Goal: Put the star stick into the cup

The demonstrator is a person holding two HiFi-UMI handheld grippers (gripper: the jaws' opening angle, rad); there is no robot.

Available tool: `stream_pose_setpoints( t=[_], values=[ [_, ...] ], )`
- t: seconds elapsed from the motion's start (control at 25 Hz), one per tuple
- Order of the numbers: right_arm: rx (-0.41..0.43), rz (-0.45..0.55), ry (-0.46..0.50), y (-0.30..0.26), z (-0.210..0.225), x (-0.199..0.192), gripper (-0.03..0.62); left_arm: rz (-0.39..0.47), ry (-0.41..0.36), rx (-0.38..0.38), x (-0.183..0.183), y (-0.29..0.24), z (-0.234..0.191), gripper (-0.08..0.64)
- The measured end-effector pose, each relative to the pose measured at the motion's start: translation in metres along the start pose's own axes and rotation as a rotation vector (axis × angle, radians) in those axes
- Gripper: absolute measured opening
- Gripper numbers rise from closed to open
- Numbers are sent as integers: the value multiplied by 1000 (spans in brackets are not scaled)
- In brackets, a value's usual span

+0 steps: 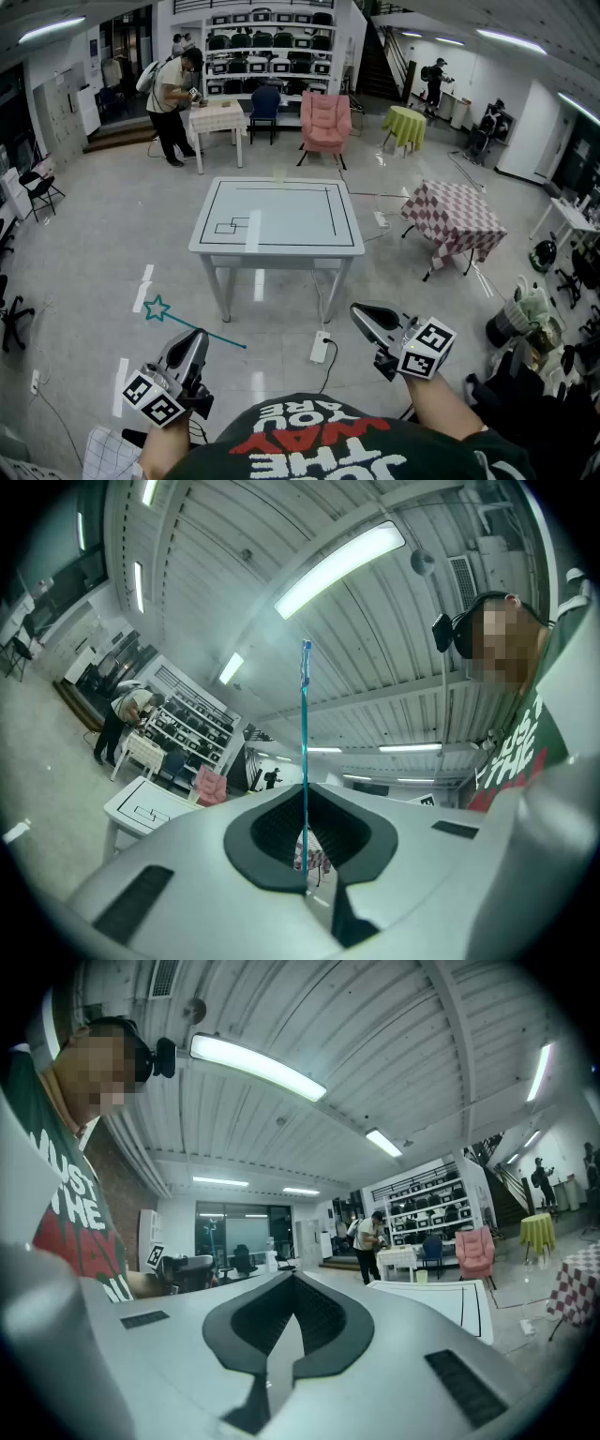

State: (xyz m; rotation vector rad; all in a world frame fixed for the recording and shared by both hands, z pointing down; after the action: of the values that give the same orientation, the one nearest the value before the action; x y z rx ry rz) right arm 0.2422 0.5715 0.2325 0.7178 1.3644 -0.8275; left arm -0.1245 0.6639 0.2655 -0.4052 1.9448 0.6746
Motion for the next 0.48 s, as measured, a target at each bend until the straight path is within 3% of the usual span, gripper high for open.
stream_pose_setpoints(
  t=[0.48],
  values=[
    [-2, 16, 7, 5, 12, 1, 32, -16, -7, -18, -5, -15, 6, 18]
  ],
)
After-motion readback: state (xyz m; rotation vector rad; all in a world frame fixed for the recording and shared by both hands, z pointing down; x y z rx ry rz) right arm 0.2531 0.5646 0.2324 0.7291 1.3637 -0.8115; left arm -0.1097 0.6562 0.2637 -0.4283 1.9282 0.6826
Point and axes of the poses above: the fingertips, and each gripper's own axes: y backward along the fingers, z to its right, x out of its top, the point moved 6 cm from there along y, backward along the fingers, and after that the axes turned 3 degrees about -x, right-handed, at the moved point
